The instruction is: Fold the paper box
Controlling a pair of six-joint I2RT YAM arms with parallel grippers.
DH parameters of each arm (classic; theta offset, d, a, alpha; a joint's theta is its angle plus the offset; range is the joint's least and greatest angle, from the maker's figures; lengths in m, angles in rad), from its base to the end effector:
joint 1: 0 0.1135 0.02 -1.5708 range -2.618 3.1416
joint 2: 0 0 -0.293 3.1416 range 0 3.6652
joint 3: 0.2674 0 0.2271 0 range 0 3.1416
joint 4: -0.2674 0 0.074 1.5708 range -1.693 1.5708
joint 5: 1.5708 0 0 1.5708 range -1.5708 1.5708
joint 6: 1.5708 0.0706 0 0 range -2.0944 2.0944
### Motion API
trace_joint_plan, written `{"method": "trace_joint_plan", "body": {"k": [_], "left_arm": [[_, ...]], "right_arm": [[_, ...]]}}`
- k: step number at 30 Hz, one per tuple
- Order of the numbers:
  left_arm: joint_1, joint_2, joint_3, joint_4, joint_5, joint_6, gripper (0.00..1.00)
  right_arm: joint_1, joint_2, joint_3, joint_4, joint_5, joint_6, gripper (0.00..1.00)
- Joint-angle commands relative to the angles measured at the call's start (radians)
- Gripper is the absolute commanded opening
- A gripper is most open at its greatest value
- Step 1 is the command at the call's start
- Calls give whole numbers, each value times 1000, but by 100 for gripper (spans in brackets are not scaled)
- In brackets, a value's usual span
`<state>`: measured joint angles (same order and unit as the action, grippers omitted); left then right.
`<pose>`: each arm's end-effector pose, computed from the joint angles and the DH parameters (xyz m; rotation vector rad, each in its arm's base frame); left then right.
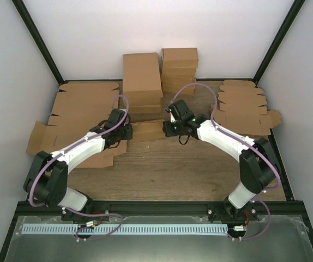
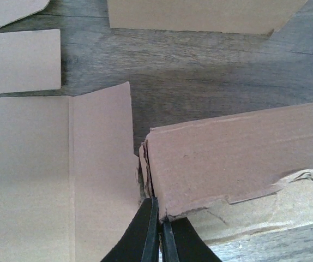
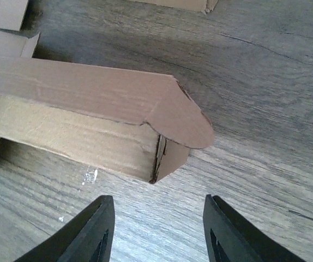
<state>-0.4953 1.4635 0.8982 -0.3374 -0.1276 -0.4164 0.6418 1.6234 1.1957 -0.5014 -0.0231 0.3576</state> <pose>0.2638 -0.1323 0.2251 0.0428 2.4779 -0.2364 0.2763 0.2085 0.2540 -0.3716 2.5280 0.4328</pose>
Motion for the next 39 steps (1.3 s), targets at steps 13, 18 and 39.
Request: {"method": "trace_joint_plan", "body": {"k": [13,18,39], "left_arm": [[-15,47,67,-162,34,4,4],[-15,54,86,-182,40,11,4],[-16,55,133,-225,75,37,4]], "right_arm": [[-7,35,54,13,134,-97,56],[-7,46,3,134,179,-131,47],[4,36,-88,314,207,-227,1]]}}
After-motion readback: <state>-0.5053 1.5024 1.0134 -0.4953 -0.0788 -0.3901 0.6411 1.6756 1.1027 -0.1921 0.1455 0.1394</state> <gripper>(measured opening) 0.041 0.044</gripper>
